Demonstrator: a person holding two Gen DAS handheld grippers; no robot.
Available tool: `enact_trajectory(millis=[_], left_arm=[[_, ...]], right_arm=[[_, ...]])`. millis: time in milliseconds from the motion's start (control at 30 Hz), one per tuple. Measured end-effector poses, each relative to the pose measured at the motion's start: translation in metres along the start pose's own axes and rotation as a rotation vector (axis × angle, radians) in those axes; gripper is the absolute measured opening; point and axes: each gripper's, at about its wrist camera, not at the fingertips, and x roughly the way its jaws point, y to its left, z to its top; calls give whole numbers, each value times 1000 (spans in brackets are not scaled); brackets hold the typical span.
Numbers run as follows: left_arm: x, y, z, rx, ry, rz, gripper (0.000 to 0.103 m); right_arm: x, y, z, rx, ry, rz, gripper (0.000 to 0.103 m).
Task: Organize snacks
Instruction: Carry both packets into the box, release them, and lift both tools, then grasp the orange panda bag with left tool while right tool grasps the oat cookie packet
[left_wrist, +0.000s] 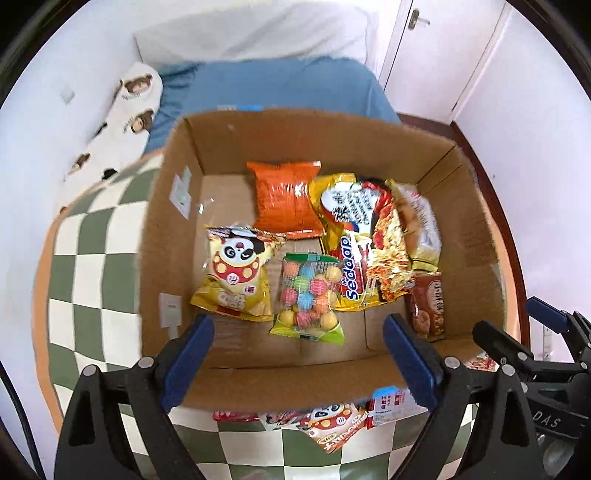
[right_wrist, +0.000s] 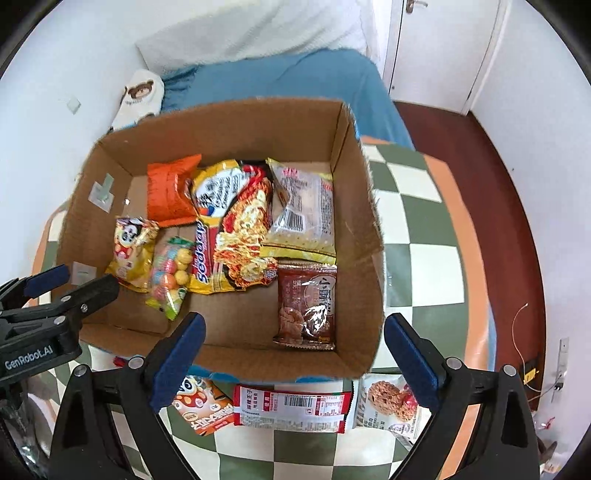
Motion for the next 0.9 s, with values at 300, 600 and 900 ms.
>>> enact_trajectory(millis=[300, 600, 900], left_arm=[[-64, -3, -24, 28, -148, 15, 94], [-95, -7, -41, 13, -205, 1, 94], [-58, -5, -69, -27, -92, 21, 94]], right_arm=[[-60, 5, -25, 6, -114, 31, 100], [-98, 7, -43, 24, -172, 90, 100], [-76, -60, -85, 221, -118, 125, 100]])
